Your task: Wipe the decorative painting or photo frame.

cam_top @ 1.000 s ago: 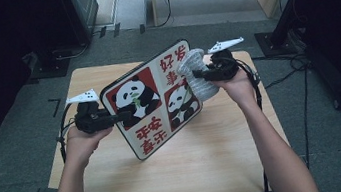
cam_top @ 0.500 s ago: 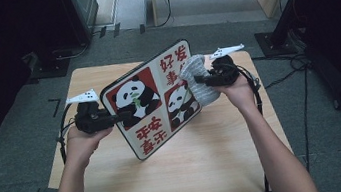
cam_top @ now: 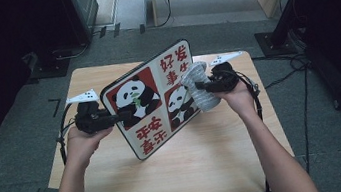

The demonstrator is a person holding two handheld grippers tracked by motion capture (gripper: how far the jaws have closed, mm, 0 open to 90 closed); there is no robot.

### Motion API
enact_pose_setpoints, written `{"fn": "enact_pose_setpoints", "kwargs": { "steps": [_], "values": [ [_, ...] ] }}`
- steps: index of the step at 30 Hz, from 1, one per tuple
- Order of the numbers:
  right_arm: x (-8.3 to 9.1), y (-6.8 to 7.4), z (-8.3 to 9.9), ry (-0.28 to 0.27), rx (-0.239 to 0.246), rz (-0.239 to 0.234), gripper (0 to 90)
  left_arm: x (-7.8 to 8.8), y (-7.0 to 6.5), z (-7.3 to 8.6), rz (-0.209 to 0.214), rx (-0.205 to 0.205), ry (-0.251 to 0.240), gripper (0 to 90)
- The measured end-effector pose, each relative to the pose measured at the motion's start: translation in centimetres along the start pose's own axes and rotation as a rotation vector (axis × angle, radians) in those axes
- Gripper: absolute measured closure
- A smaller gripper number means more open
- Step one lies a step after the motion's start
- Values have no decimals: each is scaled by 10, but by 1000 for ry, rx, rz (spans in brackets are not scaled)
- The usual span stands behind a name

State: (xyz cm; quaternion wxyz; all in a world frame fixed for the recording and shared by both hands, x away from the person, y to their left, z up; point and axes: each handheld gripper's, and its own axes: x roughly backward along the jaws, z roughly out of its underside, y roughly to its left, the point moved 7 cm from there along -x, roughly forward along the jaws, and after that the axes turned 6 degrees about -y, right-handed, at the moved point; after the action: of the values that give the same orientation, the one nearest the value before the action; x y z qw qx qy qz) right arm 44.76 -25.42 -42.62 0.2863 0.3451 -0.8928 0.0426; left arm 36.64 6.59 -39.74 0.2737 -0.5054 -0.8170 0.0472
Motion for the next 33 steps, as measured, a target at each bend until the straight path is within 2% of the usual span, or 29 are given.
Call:
{"fn": "enact_pose_setpoints", "kwargs": {
  "steps": [6,14,33],
  "values": [
    [-3,1,7,12,-1,0,672,0,0,1,0,1,-2,788],
    [-6,1,24,60,-13,2,671,1,0,1,0,1,0,789],
    [-19,0,51,109,-36,12,671,0,0,1,6,-7,-1,785]
  ]
}}
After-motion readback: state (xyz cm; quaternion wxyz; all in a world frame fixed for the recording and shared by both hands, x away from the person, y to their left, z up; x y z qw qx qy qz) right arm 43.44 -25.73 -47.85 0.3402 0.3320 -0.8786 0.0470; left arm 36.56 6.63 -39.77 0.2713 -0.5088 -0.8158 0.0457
